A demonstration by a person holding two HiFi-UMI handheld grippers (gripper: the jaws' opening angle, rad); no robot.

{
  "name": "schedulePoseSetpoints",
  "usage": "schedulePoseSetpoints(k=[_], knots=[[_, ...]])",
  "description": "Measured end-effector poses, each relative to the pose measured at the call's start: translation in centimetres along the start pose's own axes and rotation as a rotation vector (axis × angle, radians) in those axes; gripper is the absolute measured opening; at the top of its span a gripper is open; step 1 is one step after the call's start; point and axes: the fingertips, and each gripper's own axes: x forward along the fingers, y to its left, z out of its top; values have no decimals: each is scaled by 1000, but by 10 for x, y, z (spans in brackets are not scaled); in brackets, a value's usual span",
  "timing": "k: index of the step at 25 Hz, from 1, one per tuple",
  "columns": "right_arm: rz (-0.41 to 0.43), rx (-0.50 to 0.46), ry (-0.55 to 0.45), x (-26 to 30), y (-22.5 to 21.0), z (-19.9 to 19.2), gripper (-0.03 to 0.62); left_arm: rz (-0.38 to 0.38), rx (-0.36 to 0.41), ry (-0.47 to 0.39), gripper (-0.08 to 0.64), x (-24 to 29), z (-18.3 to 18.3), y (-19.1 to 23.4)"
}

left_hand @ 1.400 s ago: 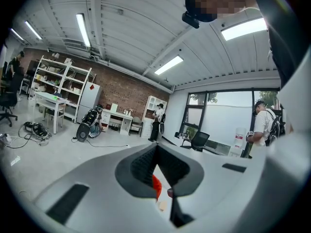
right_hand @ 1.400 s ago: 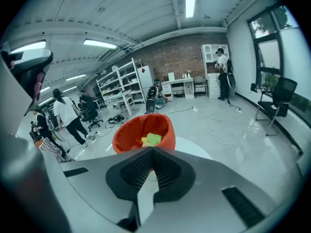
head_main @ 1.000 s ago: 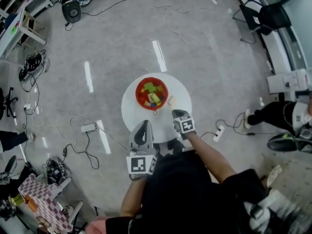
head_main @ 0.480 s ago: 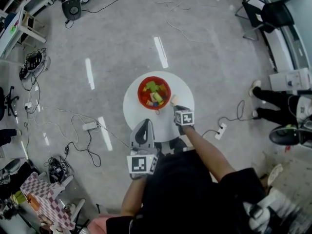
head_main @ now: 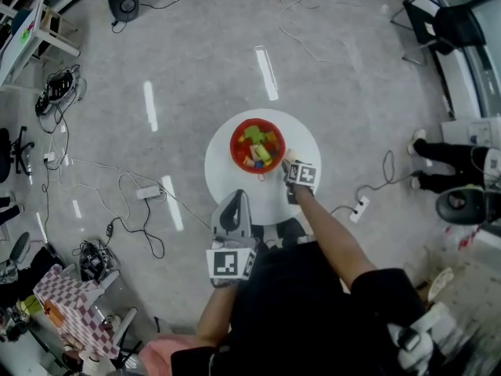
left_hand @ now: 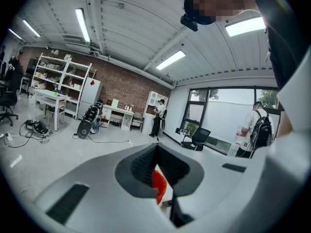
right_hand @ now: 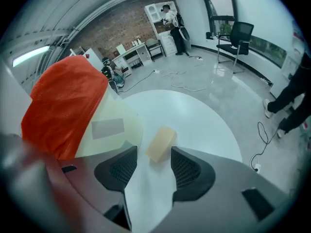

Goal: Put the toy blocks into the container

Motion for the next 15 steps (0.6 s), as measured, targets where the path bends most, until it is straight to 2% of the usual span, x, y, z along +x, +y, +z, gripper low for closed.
schedulePoseSetpoints(k=[6, 10, 11, 12, 15], knots=[[-33, -16, 33, 18, 2, 5, 202, 12, -6, 10, -2, 0, -4, 3], [-102, -28, 64, 23, -12, 1, 201, 12, -8, 9, -2, -2, -3, 5], [-104, -22, 66, 23, -13, 0, 193, 14, -7, 11, -2, -2, -4, 6], [-100, -17, 68, 23, -13, -2, 156, 17, -7, 14, -2, -2, -6, 7], [-79, -30, 79, 22, -12, -8, 143, 20, -12, 12, -2, -3, -7, 9]])
